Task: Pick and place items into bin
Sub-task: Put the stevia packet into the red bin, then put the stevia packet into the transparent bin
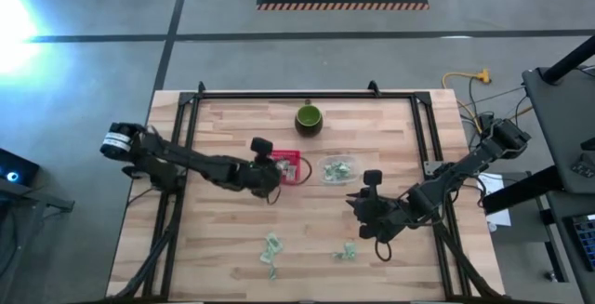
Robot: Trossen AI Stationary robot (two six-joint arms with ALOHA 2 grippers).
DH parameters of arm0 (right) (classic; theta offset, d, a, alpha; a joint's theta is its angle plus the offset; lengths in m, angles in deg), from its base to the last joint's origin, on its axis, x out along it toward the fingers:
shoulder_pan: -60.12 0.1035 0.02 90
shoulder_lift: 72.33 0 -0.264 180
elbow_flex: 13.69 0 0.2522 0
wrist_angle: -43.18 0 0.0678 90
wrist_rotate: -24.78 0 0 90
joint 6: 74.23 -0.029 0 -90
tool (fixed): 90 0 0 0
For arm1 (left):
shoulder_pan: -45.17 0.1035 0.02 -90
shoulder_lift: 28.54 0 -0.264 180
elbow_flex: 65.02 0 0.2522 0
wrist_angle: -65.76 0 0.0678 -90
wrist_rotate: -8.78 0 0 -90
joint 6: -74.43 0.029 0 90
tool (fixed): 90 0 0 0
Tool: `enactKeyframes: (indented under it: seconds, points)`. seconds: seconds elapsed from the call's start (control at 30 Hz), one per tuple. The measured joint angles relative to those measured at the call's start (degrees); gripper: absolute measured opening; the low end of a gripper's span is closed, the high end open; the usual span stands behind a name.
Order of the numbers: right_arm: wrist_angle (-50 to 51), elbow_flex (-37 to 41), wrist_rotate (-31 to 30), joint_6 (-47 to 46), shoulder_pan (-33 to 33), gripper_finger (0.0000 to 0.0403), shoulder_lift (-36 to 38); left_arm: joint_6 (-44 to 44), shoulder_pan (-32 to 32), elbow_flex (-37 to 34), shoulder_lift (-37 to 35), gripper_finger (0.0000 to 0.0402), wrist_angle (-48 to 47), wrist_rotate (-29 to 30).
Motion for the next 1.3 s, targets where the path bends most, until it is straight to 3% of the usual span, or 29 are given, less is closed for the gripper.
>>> enactKeyframes:
  seconds: [0.27, 0.6, 0.83, 0.97, 1.17, 1.3]
  points:
    - [0.0, 0.0, 0.0, 0.0, 0.0, 0.0068, 0.0, 0.1, 3.8, -0.5, 0.8, 0.0007, 0.0, -3.9]
    - [0.0, 0.4, 0.0, -0.4, 0.0, 0.0068, 0.0, 0.1, 3.7, -1.0, 0.8, 0.0077, 0.1, -3.9]
    - [-1.0, 2.0, 0.5, -5.5, 0.0, 0.0068, 0.0, 0.1, 3.4, -0.6, -0.7, 0.0098, 0.0, -1.5]
    - [-7.4, 4.3, 8.0, -4.4, -0.1, 0.0068, 0.0, -0.2, 2.0, 0.6, -4.2, 0.0098, 0.4, -1.6]
    - [-22.3, 8.5, 25.2, -1.0, -0.1, 0.0068, 0.0, -2.7, -0.2, -0.1, -10.6, 0.0099, 2.3, -2.6]
    - [-26.4, 9.8, 26.9, -2.9, 0.1, 0.0068, -0.8, -4.2, -1.5, -1.1, -13.4, 0.0099, 2.1, -2.9]
